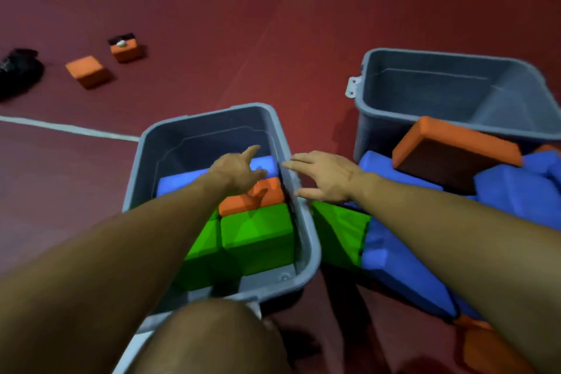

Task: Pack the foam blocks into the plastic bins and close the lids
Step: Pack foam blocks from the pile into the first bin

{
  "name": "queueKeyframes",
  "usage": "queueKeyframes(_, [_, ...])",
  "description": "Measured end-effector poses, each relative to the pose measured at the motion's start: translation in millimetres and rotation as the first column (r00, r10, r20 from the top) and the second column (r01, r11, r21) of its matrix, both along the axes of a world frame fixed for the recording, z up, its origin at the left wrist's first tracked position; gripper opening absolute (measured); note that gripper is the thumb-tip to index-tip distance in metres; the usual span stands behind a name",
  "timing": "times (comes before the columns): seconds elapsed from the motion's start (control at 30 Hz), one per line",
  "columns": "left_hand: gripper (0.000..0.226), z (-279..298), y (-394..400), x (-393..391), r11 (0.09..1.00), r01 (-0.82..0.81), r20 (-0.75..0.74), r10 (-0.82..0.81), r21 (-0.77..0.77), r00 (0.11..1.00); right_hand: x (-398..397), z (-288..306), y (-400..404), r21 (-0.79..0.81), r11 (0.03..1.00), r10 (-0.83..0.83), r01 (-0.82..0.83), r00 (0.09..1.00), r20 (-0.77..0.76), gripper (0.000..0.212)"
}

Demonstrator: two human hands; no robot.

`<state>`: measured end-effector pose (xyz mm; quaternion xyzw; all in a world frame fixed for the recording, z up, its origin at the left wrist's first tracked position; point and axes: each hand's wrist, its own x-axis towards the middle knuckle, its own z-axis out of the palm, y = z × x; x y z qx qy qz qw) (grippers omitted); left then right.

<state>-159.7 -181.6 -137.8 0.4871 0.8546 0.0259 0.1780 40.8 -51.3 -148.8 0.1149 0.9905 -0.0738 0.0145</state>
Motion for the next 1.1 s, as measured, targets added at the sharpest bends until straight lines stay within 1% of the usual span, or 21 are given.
queueKeyframes(0.1, [0.075, 31, 29, 34, 0.984, 0.161, -0.013, -0.162, -0.071, 0.987, 37, 23, 18, 0.084, 0.992, -0.097, 0.094, 0.995, 0.022, 0.072])
queueKeyframes(0.17, [0.076, 48, 52, 61, 0.964, 0.240, -0.029, -0.245, -0.114, 0.969, 64, 35, 34, 0.130, 0.976, -0.184, 0.174, 0.981, 0.065, 0.075])
queueKeyframes(0.27, [0.077, 61, 84, 103, 0.944, 0.313, -0.019, -0.316, -0.101, 0.949, 99, 46, 62, 0.197, 0.940, -0.306, 0.278, 0.943, 0.132, 0.078])
queueKeyframes(0.37, [0.074, 52, 105, 137, 0.940, 0.341, 0.000, -0.341, 0.000, 0.940, 126, 41, 96, 0.219, 0.896, -0.417, 0.385, 0.900, 0.123, 0.070])
queueKeyframes(0.43, [0.071, 35, 111, 154, 0.935, 0.348, 0.022, -0.350, 0.072, 0.936, 140, 32, 118, 0.204, 0.864, -0.491, 0.460, 0.860, 0.138, 0.070])
queueKeyframes(0.57, [0.072, 5, 114, 168, 0.914, 0.402, -0.019, -0.402, 0.058, 0.916, 159, 13, 159, 0.187, 0.822, -0.566, 0.538, 0.806, 0.172, 0.083])
queueKeyframes(0.7, [0.069, -8, 118, 171, 0.918, 0.380, -0.047, -0.377, 0.112, 0.925, 167, -8, 180, 0.102, 0.747, -0.662, 0.657, 0.719, 0.213, 0.091])
queueKeyframes(0.77, [0.065, -10, 121, 174, 0.921, 0.368, -0.044, -0.365, 0.129, 0.930, 163, -8, 180, 0.090, 0.709, -0.700, 0.700, 0.683, 0.209, 0.085])
queueKeyframes(0.83, [0.058, -9, 123, 176, 0.923, 0.358, -0.042, -0.356, 0.142, 0.934, 153, -2, 175, 0.120, 0.685, -0.726, 0.718, 0.661, 0.189, 0.069])
queueKeyframes(0.9, [0.059, -4, 125, 178, 0.927, 0.340, -0.033, -0.339, 0.160, 0.940, 148, -1, 169, 0.170, 0.681, -0.732, 0.712, 0.661, 0.164, 0.055])
queueKeyframes(0.93, [0.061, -2, 126, 179, 0.929, 0.329, -0.030, -0.329, 0.170, 0.944, 148, -2, 165, 0.184, 0.685, -0.728, 0.705, 0.672, 0.134, 0.053])
queueKeyframes(1.03, [0.066, 6, 126, 183, 0.928, 0.291, -0.014, -0.296, 0.232, 0.955, 155, 0, 156, 0.185, 0.733, -0.668, 0.655, 0.744, 0.012, 0.062])
queueKeyframes(1.1, [0.067, 11, 126, 185, 0.916, 0.282, -0.021, -0.288, 0.285, 0.957, 159, 12, 151, 0.204, 0.796, -0.563, 0.569, 0.821, -0.093, 0.068])
